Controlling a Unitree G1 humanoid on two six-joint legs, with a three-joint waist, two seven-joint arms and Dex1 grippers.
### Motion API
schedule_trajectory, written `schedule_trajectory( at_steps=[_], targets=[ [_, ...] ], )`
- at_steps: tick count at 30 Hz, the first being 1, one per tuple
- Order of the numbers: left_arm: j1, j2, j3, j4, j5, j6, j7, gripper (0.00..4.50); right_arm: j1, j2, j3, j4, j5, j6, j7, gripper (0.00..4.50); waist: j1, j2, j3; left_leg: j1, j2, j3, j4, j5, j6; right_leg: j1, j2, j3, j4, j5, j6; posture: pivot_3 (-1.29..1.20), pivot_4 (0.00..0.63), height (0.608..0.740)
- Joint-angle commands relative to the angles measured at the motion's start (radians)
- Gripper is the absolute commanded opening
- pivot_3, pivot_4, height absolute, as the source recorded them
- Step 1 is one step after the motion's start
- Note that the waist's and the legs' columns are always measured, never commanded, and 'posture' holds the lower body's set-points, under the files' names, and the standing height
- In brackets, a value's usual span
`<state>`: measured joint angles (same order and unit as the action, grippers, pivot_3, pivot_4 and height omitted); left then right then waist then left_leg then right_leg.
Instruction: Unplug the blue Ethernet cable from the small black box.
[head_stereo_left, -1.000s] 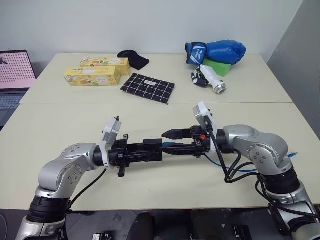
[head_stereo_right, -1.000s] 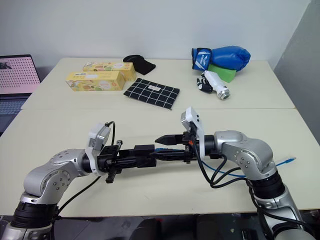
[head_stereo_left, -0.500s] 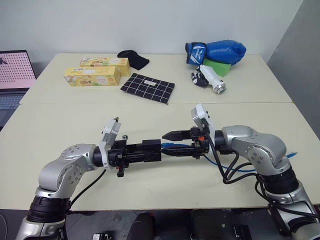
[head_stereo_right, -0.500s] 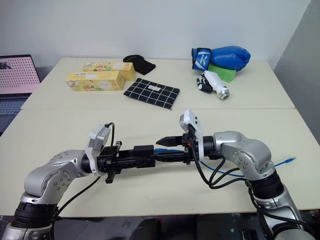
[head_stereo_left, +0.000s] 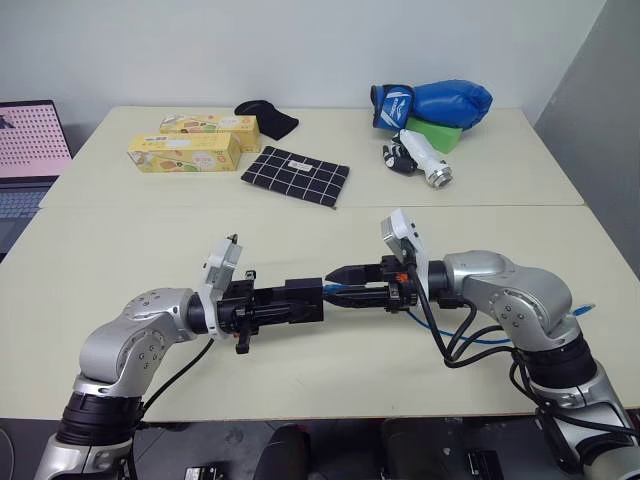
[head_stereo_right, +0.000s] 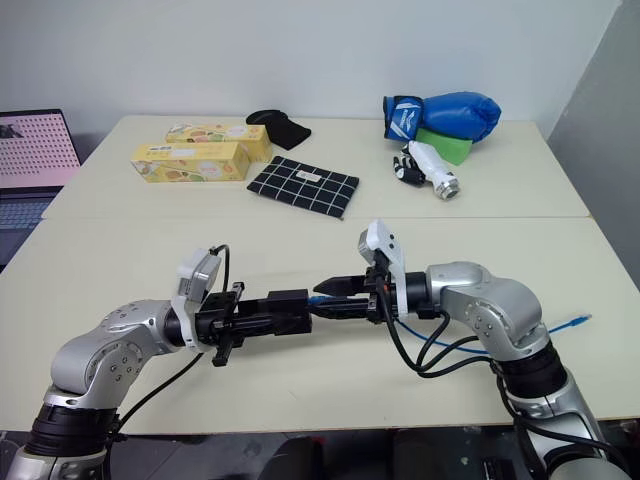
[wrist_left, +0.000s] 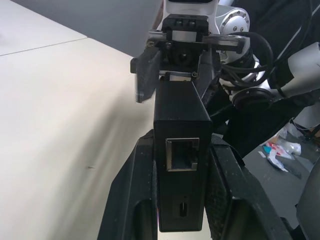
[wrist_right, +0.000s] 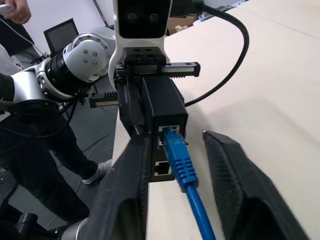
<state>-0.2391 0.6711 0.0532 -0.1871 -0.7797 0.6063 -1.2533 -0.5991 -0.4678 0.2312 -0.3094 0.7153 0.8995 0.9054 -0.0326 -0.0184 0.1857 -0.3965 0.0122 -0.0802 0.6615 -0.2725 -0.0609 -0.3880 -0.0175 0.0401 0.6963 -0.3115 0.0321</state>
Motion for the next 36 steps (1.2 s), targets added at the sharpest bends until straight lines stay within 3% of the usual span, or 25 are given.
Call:
schedule_trajectory(
  at_steps=[1, 5, 14, 23, 27, 33, 36],
  targets=[
    [-0.001, -0.006, 0.009, -0.018, -0.010, -0.007, -0.002, 0.79, 0.002, -0.006, -0.006, -0.016, -0.009, -0.022, 0.014, 0.70, 0.000, 0.000, 0.000, 0.000, 0.000, 0.000, 0.000, 0.000, 0.000, 0.000, 0.000, 0.000, 0.000, 0.000, 0.000, 0.00, 0.150, 0.740],
    [-0.001, -0.005, 0.007, -0.020, -0.009, -0.008, -0.008, 0.79, 0.002, -0.007, -0.005, -0.015, -0.014, -0.023, 0.025, 0.06, 0.000, 0.000, 0.000, 0.000, 0.000, 0.000, 0.000, 0.000, 0.000, 0.000, 0.000, 0.000, 0.000, 0.000, 0.000, 0.00, 0.150, 0.740],
    [0.022, -0.005, 0.033, -0.029, -0.024, -0.009, -0.012, 0.79, -0.009, -0.051, -0.020, 0.035, 0.005, 0.042, 0.069, 0.06, 0.000, 0.000, 0.000, 0.000, 0.000, 0.000, 0.000, 0.000, 0.000, 0.000, 0.000, 0.000, 0.000, 0.000, 0.000, 0.00, 0.150, 0.740],
    [0.074, 0.016, 0.143, -0.022, -0.046, 0.001, 0.048, 0.79, 0.011, -0.112, -0.100, 0.174, -0.080, -0.052, 0.039, 0.03, -0.002, 0.000, 0.000, 0.000, 0.000, 0.000, 0.000, 0.000, 0.000, 0.000, 0.000, 0.000, -0.001, 0.000, 0.000, 0.00, 0.150, 0.740],
    [0.086, 0.013, 0.165, -0.023, -0.039, -0.002, 0.093, 0.79, -0.033, -0.068, -0.141, 0.346, -0.213, -0.214, -0.087, 0.03, -0.003, 0.000, 0.000, 0.000, 0.000, 0.001, 0.000, 0.000, 0.000, 0.000, 0.000, 0.000, 0.000, 0.000, 0.000, 0.00, 0.150, 0.740],
    [0.085, 0.018, 0.138, -0.023, -0.018, 0.017, 0.138, 0.79, -0.122, -0.010, -0.122, 0.808, -0.595, -0.627, -0.501, 0.03, -0.001, 0.000, 0.000, 0.000, 0.000, 0.003, 0.000, 0.000, 0.000, -0.001, 0.000, 0.001, 0.000, 0.000, 0.000, 0.00, 0.150, 0.740],
    [0.082, 0.015, 0.134, -0.025, -0.004, 0.012, 0.153, 0.79, -0.150, 0.004, -0.138, 0.932, -0.634, -0.691, -0.534, 0.03, 0.000, 0.000, 0.000, -0.002, -0.001, 0.004, 0.000, 0.000, 0.000, -0.002, -0.001, 0.001, -0.001, 0.000, 0.000, 0.00, 0.150, 0.740]
  ],
)
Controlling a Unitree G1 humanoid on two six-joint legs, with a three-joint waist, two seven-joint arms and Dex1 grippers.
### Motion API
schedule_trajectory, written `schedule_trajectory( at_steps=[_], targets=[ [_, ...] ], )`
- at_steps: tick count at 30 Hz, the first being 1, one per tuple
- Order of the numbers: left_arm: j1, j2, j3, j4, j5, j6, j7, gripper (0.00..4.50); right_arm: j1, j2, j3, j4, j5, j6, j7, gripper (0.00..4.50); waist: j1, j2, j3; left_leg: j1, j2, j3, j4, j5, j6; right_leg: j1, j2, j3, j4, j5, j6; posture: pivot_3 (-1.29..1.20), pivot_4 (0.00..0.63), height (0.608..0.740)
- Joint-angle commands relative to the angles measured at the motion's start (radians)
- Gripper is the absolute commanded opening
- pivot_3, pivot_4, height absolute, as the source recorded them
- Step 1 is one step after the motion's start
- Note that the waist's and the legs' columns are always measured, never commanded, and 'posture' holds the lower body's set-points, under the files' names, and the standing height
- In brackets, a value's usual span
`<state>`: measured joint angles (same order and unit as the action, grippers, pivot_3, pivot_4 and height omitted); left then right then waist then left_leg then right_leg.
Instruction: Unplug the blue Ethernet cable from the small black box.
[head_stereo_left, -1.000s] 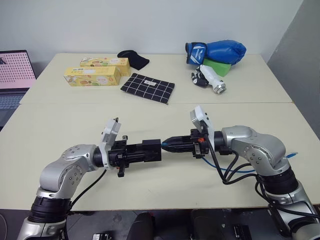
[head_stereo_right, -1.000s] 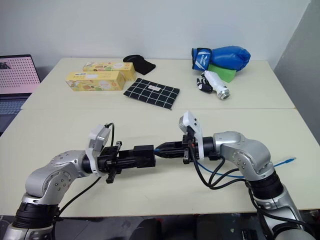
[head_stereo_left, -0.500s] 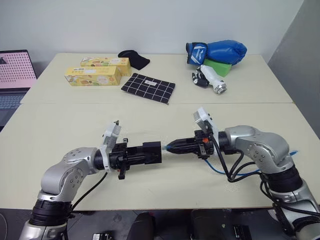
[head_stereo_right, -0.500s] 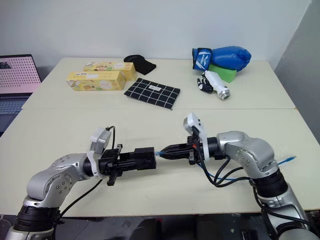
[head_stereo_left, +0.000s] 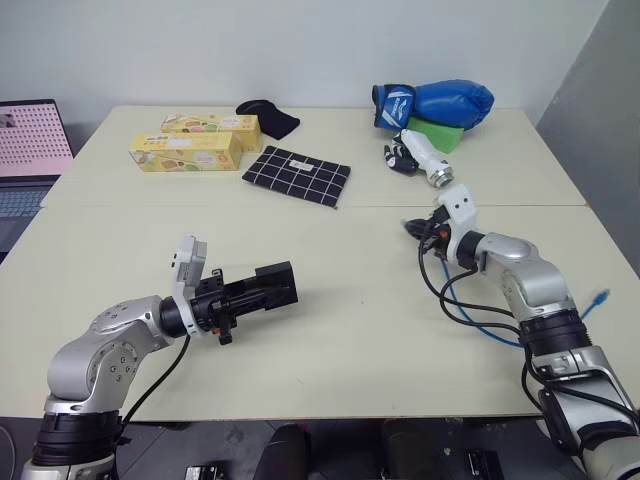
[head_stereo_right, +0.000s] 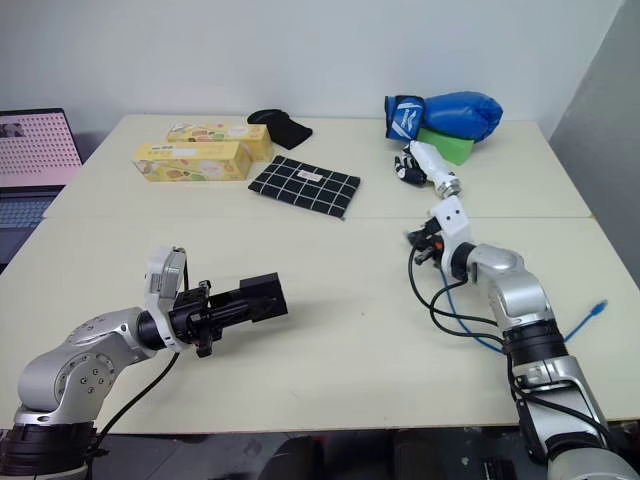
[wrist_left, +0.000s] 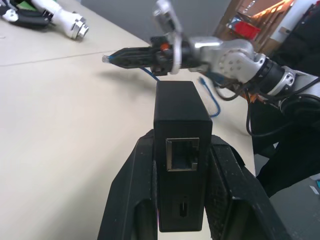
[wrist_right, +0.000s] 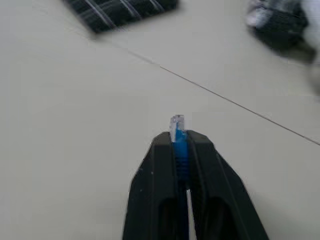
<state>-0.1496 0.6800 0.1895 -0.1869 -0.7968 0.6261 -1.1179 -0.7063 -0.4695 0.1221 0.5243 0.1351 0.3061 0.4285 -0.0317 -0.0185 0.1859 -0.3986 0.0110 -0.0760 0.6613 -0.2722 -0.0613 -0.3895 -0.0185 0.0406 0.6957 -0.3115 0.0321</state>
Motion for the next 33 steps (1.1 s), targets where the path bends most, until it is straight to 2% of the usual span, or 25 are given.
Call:
schedule_trajectory(
  at_steps=[1, 4, 9, 13, 16, 19, 23, 27, 33],
  targets=[
    [-0.010, 0.004, -0.003, -0.027, 0.019, -0.012, 0.023, 0.79, -0.049, 0.012, -0.037, 0.120, -0.054, -0.104, -0.054, 0.38, -0.002, 0.000, 0.000, 0.000, 0.000, 0.001, 0.000, 0.000, 0.000, 0.000, 0.000, 0.000, 0.000, 0.000, 0.000, 0.00, 0.150, 0.740],
    [-0.014, -0.011, -0.006, -0.027, 0.058, -0.052, 0.053, 0.79, -0.047, 0.021, -0.067, 0.121, -0.023, -0.089, -0.004, 1.21, -0.004, 0.000, 0.000, 0.000, 0.001, 0.000, 0.000, 0.000, 0.000, 0.000, 0.000, 0.001, 0.000, 0.000, 0.000, 0.00, 0.150, 0.740],
    [-0.022, -0.054, 0.008, -0.011, 0.114, -0.096, 0.147, 0.79, -0.018, -0.004, -0.099, 0.002, 0.007, -0.063, 0.094, 2.41, -0.003, 0.000, 0.000, 0.001, 0.001, 0.000, 0.000, 0.000, 0.000, 0.000, 0.000, 0.001, 0.001, 0.000, 0.000, 0.00, 0.150, 0.740],
    [-0.051, -0.111, 0.040, 0.046, 0.240, -0.193, 0.330, 0.79, 0.035, -0.047, -0.098, -0.243, 0.088, -0.057, 0.271, 3.56, -0.001, 0.001, 0.000, 0.000, 0.001, -0.001, 0.000, 0.000, 0.000, 0.000, 0.000, 0.000, 0.000, 0.000, 0.000, 0.00, 0.150, 0.740],
    [-0.079, -0.159, 0.072, 0.112, 0.326, -0.312, 0.451, 0.79, 0.064, -0.054, -0.084, -0.429, 0.187, 0.031, 0.379, 4.14, -0.002, 0.001, 0.000, 0.001, 0.001, -0.003, 0.000, 0.000, 0.000, 0.000, 0.000, 0.000, 0.000, 0.000, 0.000, 0.00, 0.150, 0.740],
    [-0.107, -0.197, 0.109, 0.213, 0.450, -0.518, 0.577, 0.79, 0.073, -0.048, -0.034, -0.593, 0.243, 0.105, 0.449, 4.14, -0.002, 0.001, 0.000, 0.001, 0.002, -0.003, 0.000, 0.000, 0.000, 0.000, 0.000, 0.000, 0.000, 0.000, 0.000, 0.00, 0.150, 0.740],
    [-0.124, -0.215, 0.149, 0.370, 0.598, -0.761, 0.750, 0.79, 0.049, 0.004, 0.052, -0.695, 0.248, 0.142, 0.470, 4.14, -0.001, 0.001, 0.000, 0.001, 0.002, -0.004, 0.000, 0.000, 0.000, 0.000, -0.001, 0.000, 0.000, 0.000, 0.000, 0.00, 0.150, 0.740],
    [-0.130, -0.249, 0.159, 0.494, 0.612, -0.883, 0.799, 0.79, 0.026, 0.040, 0.102, -0.709, 0.241, 0.166, 0.485, 4.14, 0.003, 0.001, 0.000, 0.001, 0.001, -0.004, 0.000, 0.000, 0.000, 0.000, -0.002, -0.001, 0.000, 0.000, 0.000, 0.00, 0.150, 0.740],
    [-0.140, -0.289, 0.154, 0.626, 0.604, -0.963, 0.835, 0.79, 0.021, 0.033, 0.172, -0.681, 0.217, 0.165, 0.554, 4.14, 0.009, -0.001, -0.001, 0.000, -0.001, -0.005, 0.001, 0.000, 0.000, 0.001, -0.002, -0.002, 0.000, 0.001, 0.001, 0.00, 0.150, 0.740]
  ],
)
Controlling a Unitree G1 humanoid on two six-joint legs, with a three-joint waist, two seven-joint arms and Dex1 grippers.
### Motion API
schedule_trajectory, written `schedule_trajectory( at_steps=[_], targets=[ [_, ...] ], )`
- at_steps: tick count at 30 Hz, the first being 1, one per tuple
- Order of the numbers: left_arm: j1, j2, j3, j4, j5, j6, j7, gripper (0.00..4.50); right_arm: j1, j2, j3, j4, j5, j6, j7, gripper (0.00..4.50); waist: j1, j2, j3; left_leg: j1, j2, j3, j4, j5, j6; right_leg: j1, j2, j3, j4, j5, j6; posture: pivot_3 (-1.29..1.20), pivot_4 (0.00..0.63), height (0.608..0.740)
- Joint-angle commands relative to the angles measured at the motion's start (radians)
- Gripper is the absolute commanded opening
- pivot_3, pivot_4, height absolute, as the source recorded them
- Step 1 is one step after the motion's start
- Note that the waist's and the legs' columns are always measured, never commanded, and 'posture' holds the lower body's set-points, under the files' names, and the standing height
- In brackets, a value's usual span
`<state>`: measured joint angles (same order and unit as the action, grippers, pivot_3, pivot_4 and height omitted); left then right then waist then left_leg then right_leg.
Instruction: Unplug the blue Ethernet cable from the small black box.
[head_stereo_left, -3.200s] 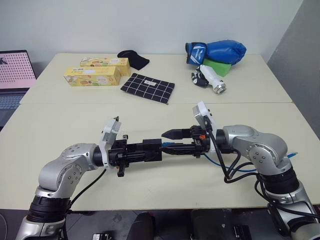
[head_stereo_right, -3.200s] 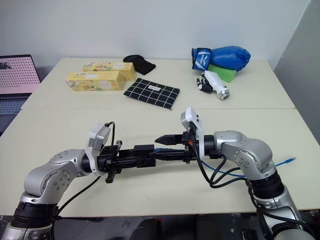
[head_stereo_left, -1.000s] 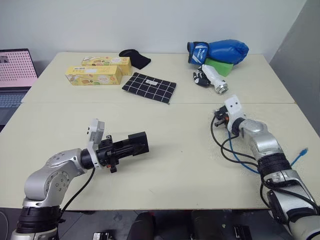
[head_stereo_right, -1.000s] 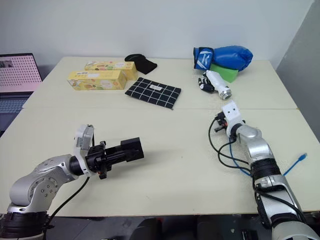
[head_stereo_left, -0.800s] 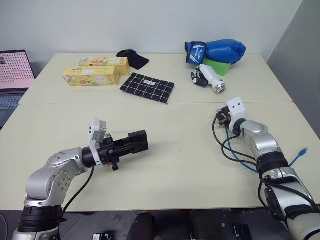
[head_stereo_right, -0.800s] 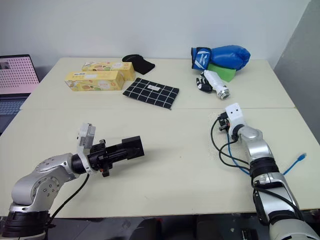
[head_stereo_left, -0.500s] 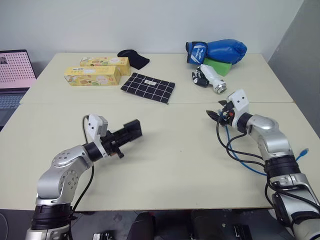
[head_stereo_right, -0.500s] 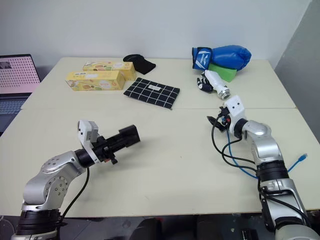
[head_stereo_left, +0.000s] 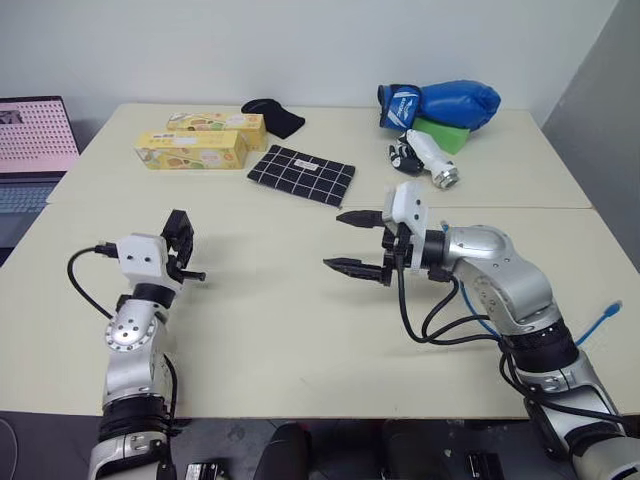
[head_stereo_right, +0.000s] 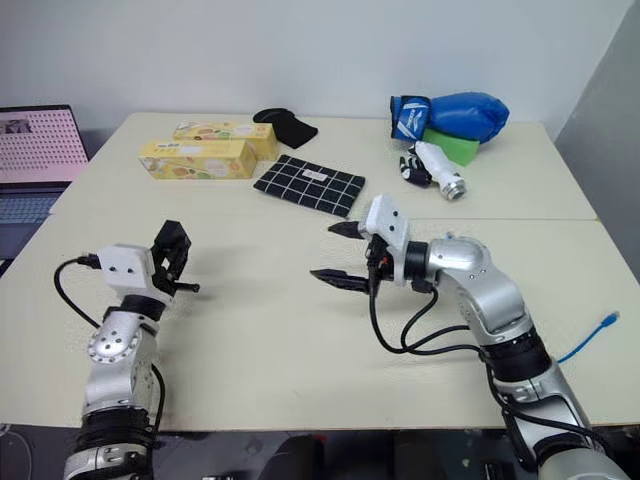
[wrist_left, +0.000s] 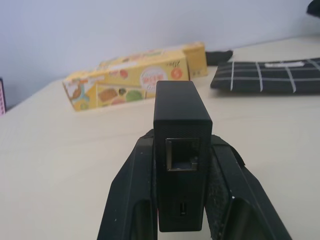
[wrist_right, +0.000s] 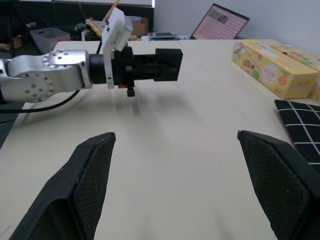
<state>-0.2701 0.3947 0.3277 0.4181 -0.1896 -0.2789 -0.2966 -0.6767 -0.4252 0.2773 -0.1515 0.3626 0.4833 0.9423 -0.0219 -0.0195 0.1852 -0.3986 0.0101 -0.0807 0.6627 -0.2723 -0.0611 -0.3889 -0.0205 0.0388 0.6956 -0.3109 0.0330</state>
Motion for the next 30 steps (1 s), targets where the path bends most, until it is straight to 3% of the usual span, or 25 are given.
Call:
schedule_trajectory(
  at_steps=[1, 3, 5, 14, 19, 25, 30],
  targets=[
    [-0.020, -0.005, 0.016, 0.037, -0.006, -0.063, 0.015, 0.79, -0.007, -0.012, 0.022, 0.004, -0.018, -0.019, 0.046, 4.14, -0.002, 0.000, 0.000, 0.000, 0.000, 0.000, 0.000, 0.000, 0.000, 0.000, 0.000, 0.000, 0.000, 0.000, 0.000, 0.00, 0.150, 0.740],
    [-0.021, -0.009, 0.020, 0.069, -0.017, -0.074, 0.010, 0.79, -0.005, -0.011, 0.028, 0.015, -0.028, -0.027, 0.051, 4.14, -0.004, 0.000, 0.000, 0.000, 0.001, 0.000, 0.000, 0.000, 0.000, 0.000, 0.000, 0.000, 0.000, 0.000, 0.000, 0.00, 0.150, 0.740],
    [-0.020, -0.012, 0.023, 0.092, -0.029, -0.081, 0.001, 1.49, -0.003, -0.007, 0.028, 0.016, -0.034, -0.027, 0.056, 4.19, -0.007, 0.000, 0.000, 0.001, 0.001, 0.000, 0.000, 0.000, 0.000, 0.000, 0.000, 0.000, 0.001, 0.000, 0.000, 0.00, 0.150, 0.740],
    [0.014, -0.019, 0.031, 0.074, -0.095, -0.055, -0.057, 3.35, 0.010, -0.017, 0.020, -0.002, -0.042, -0.018, 0.062, 4.19, -0.008, 0.000, 0.000, 0.001, 0.001, 0.000, 0.000, 0.000, 0.000, 0.000, 0.000, 0.000, 0.001, 0.000, 0.000, 0.00, 0.150, 0.740],
    [0.099, -0.011, 0.030, -0.056, -0.090, 0.025, -0.022, 4.28, 0.024, -0.019, 0.016, -0.020, -0.042, -0.005, 0.057, 4.19, -0.010, 0.000, 0.000, 0.001, 0.002, 0.000, -0.001, 0.000, 0.000, 0.000, 0.000, 0.000, 0.001, 0.000, 0.000, 0.00, 0.150, 0.740],
    [0.275, 0.017, 0.038, -0.373, -0.122, 0.254, 0.007, 4.28, 0.072, -0.047, -0.029, -0.059, -0.022, 0.030, 0.037, 4.19, -0.011, 0.000, 0.000, 0.001, 0.003, 0.000, -0.001, 0.000, 0.000, 0.000, 0.000, 0.001, 0.000, 0.000, 0.000, 0.00, 0.150, 0.740],
    [0.405, 0.130, 0.029, -0.611, -0.089, 0.504, -0.012, 4.28, 0.127, -0.129, -0.118, -0.055, -0.003, 0.062, 0.035, 4.19, -0.006, -0.001, 0.000, 0.001, 0.002, -0.002, -0.001, 0.000, 0.000, 0.001, 0.000, 0.001, 0.000, 0.000, 0.000, 0.00, 0.150, 0.740]
  ],
)
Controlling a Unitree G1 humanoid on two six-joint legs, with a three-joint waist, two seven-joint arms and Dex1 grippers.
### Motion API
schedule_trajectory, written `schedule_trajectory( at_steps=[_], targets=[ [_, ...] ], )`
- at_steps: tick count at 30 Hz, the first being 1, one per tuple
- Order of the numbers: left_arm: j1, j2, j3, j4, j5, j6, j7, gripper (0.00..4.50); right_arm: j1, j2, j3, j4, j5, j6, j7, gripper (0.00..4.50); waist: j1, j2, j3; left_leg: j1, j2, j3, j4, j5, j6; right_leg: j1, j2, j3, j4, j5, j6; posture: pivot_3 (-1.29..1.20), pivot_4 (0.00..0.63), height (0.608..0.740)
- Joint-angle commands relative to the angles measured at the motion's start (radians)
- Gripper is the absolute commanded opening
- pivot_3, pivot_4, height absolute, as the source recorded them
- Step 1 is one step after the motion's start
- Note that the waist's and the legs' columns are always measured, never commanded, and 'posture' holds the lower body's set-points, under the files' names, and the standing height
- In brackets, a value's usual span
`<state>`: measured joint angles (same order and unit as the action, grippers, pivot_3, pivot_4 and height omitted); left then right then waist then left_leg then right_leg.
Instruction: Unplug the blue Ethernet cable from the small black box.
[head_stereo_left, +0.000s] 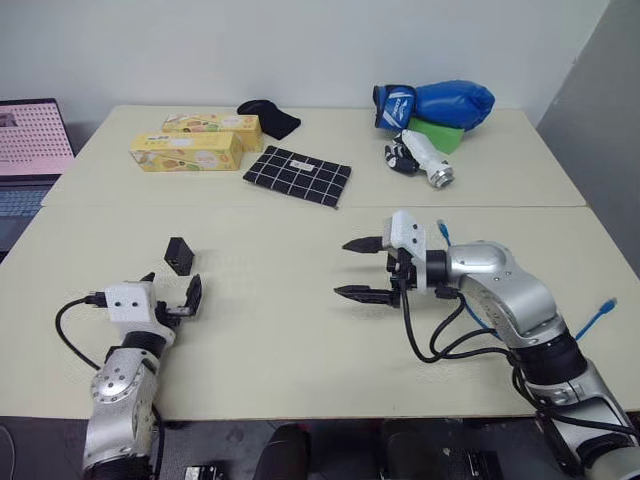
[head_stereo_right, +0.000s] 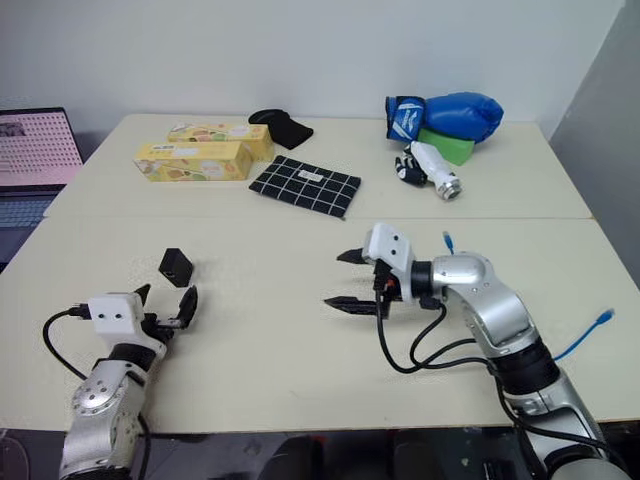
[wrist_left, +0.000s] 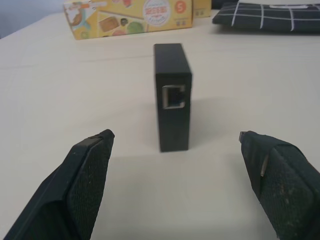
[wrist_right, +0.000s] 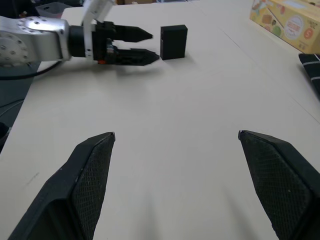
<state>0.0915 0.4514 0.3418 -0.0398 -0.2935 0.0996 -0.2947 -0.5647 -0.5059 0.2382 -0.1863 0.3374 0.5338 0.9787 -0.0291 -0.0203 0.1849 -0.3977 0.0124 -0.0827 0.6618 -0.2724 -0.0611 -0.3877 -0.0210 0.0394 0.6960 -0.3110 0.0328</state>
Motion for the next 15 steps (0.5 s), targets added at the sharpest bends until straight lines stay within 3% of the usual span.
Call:
schedule_trajectory(
  at_steps=[1, 9, 15],
  targets=[
    [0.059, 0.093, 0.013, -0.180, 0.018, 0.155, -0.020, 4.28, 0.020, -0.060, -0.088, -0.017, 0.023, 0.013, 0.001, 4.19, 0.001, 0.001, 0.000, 0.000, -0.001, 0.000, 0.000, 0.000, 0.000, 0.000, 0.000, 0.000, 0.000, 0.000, 0.000, 0.00, 0.150, 0.740],
    [0.130, 0.312, 0.179, -0.288, -0.164, 0.305, -0.276, 4.28, 0.011, -0.276, -0.188, 0.163, -0.021, -0.039, 0.073, 4.19, -0.001, 0.001, 0.001, 0.001, -0.001, 0.003, -0.001, 0.000, 0.000, 0.000, 0.002, 0.000, 0.000, 0.000, 0.000, 0.00, 0.150, 0.740],
    [0.101, 0.379, 0.235, -0.257, -0.216, 0.359, -0.358, 4.28, 0.003, -0.315, -0.216, 0.204, -0.029, -0.048, 0.075, 4.19, -0.004, 0.002, 0.001, 0.001, 0.000, 0.005, -0.001, 0.000, 0.000, 0.000, 0.002, 0.001, 0.000, 0.000, -0.001, 0.00, 0.150, 0.740]
  ],
)
